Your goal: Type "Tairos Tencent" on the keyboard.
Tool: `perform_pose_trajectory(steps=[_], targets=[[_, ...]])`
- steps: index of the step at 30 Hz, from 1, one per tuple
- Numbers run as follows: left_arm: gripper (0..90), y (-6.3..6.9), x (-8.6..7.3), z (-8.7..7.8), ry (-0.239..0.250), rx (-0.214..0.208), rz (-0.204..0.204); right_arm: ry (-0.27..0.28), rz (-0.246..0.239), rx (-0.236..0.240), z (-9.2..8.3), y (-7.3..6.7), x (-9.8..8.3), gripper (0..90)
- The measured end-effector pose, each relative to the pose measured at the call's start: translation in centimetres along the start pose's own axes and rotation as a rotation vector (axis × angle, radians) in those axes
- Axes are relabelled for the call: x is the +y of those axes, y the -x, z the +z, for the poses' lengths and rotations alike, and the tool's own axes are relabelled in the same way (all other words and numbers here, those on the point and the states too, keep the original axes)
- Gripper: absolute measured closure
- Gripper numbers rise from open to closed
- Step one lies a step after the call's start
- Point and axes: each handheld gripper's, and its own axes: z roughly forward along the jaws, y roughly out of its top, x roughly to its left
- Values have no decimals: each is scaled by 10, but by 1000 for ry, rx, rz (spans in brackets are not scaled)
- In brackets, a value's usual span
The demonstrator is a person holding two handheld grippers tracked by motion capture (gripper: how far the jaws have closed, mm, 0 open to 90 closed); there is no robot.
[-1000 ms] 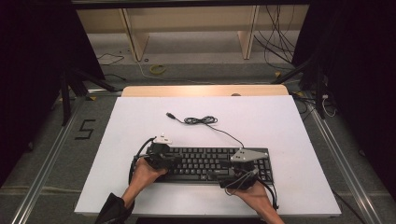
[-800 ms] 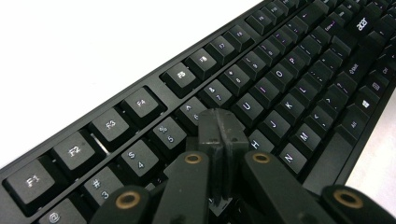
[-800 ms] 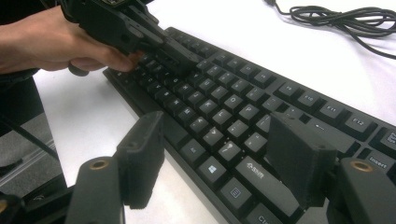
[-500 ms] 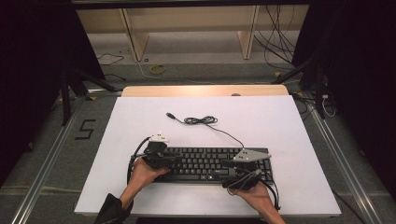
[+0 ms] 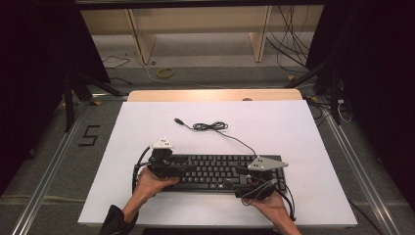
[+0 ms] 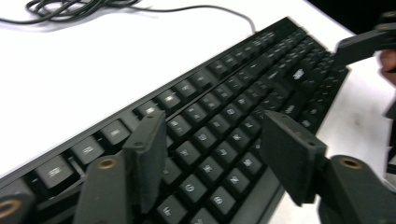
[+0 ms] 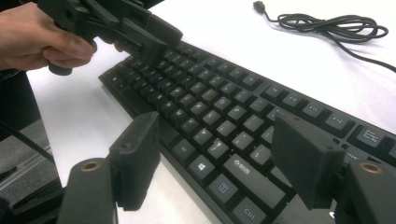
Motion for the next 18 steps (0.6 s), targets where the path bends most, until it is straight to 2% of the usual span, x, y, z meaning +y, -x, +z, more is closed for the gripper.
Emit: perform_pose_trajectory(steps=[6, 9, 15, 18], targets=[[326, 4, -1, -8, 53, -42, 8, 17, -2, -4, -7, 2, -2, 332], [307, 6, -5, -14, 73, -51, 20, 25, -6, -8, -10, 4, -4, 329], [303, 6, -13, -26, 113, -56, 12, 33, -10, -18, -16, 7, -8, 328], [283, 5, -17, -30, 115, -69, 18, 34, -8, -22, -19, 8, -10, 328]])
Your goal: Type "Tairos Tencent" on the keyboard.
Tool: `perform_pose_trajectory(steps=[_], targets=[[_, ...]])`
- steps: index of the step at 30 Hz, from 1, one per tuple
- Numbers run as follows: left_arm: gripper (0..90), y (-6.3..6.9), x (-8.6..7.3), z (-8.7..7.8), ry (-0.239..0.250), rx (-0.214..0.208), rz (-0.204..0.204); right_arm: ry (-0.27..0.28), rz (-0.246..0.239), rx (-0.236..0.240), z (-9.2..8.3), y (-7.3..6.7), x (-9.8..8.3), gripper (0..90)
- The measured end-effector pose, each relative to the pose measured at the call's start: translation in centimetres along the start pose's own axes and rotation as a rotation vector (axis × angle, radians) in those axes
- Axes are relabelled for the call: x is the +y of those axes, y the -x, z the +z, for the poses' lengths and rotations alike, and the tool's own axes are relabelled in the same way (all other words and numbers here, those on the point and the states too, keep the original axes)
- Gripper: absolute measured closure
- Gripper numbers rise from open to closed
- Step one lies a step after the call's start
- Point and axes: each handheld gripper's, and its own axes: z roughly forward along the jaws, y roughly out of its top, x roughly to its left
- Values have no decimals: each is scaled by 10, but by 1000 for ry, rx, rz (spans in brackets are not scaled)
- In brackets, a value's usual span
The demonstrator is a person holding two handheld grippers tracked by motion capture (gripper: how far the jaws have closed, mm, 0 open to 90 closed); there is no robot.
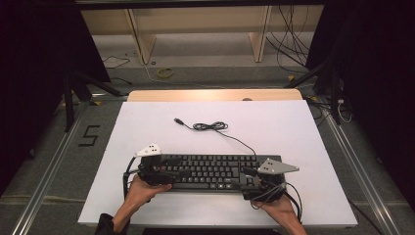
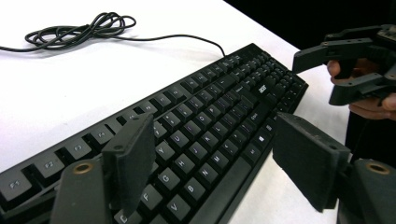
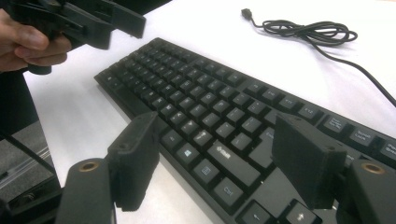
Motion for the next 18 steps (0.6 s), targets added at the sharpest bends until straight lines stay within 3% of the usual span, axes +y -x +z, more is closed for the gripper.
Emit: perform_pose_trajectory(steps=[18], targets=[[275, 7, -22, -19, 42, 7, -9, 27, 15, -18, -18, 5, -12, 329]])
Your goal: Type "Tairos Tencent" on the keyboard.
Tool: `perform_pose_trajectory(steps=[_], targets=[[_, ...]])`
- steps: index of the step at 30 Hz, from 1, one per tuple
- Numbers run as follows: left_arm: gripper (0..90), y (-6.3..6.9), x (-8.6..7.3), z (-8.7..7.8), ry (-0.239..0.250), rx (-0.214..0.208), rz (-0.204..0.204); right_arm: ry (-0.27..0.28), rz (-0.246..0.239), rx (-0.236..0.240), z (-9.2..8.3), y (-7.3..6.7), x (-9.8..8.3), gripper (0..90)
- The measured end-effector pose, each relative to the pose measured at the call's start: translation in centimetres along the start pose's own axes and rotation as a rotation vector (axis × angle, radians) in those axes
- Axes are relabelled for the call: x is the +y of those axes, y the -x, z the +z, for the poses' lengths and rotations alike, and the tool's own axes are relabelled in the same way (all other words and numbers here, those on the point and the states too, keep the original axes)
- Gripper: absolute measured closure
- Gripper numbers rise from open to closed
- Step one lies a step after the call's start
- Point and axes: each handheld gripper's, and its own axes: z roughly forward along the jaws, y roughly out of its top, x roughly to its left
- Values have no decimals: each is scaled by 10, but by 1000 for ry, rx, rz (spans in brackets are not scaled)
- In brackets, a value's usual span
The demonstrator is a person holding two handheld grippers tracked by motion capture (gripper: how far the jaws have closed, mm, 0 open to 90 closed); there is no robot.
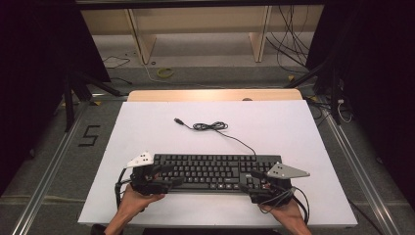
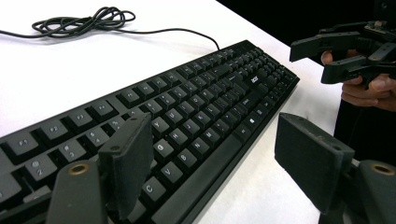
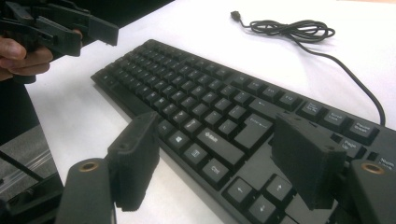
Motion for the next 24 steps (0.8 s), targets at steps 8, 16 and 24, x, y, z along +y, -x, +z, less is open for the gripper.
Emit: perform_pose_trajectory(steps=[8, 16, 24], targets=[[273, 4, -7, -8, 12, 6, 5, -4, -3, -16, -8, 2, -9, 330], [269, 7, -13, -13, 14, 10, 6, 4, 14, -35, -16, 7, -16, 331], [268, 4, -12, -12, 18, 18, 0, 10, 20, -33, -16, 8, -16, 327]])
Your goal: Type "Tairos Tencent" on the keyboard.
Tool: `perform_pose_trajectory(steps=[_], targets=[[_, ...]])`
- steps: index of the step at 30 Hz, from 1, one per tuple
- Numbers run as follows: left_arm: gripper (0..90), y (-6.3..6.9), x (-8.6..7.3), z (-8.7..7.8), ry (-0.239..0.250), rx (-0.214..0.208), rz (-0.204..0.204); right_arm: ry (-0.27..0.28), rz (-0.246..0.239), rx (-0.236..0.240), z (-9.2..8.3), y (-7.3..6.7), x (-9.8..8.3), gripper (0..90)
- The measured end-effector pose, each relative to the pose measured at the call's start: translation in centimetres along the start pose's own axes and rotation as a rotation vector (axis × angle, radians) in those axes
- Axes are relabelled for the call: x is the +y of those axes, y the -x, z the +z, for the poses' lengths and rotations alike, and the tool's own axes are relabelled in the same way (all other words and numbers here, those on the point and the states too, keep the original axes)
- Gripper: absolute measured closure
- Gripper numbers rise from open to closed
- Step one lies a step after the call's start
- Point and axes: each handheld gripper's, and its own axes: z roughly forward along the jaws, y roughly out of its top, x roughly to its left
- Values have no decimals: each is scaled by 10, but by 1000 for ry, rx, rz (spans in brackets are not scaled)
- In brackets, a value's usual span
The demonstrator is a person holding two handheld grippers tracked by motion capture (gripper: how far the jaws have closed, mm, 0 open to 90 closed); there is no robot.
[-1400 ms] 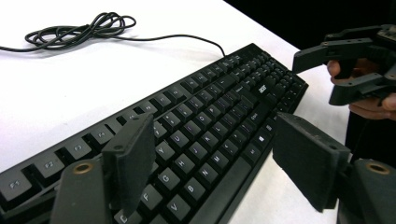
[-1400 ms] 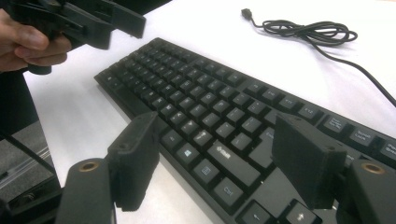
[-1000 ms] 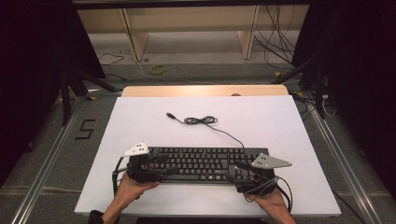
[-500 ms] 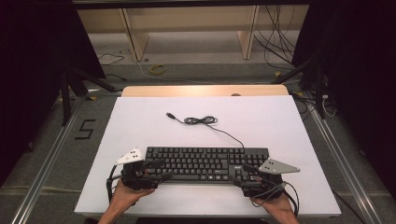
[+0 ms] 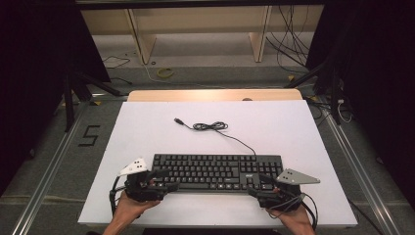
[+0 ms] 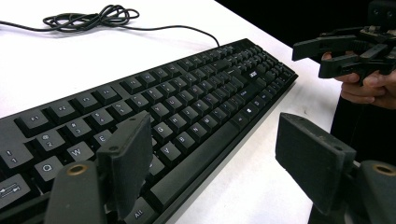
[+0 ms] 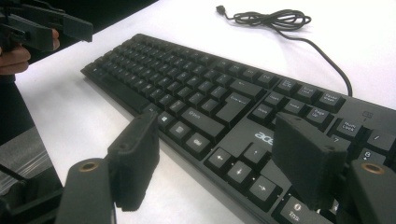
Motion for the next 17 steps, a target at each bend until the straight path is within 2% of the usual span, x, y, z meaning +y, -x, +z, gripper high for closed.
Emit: perform_pose_trajectory(steps=[17], targets=[[268, -2, 0, 0, 7, 12, -2, 2, 3, -1, 0, -1, 0, 315]])
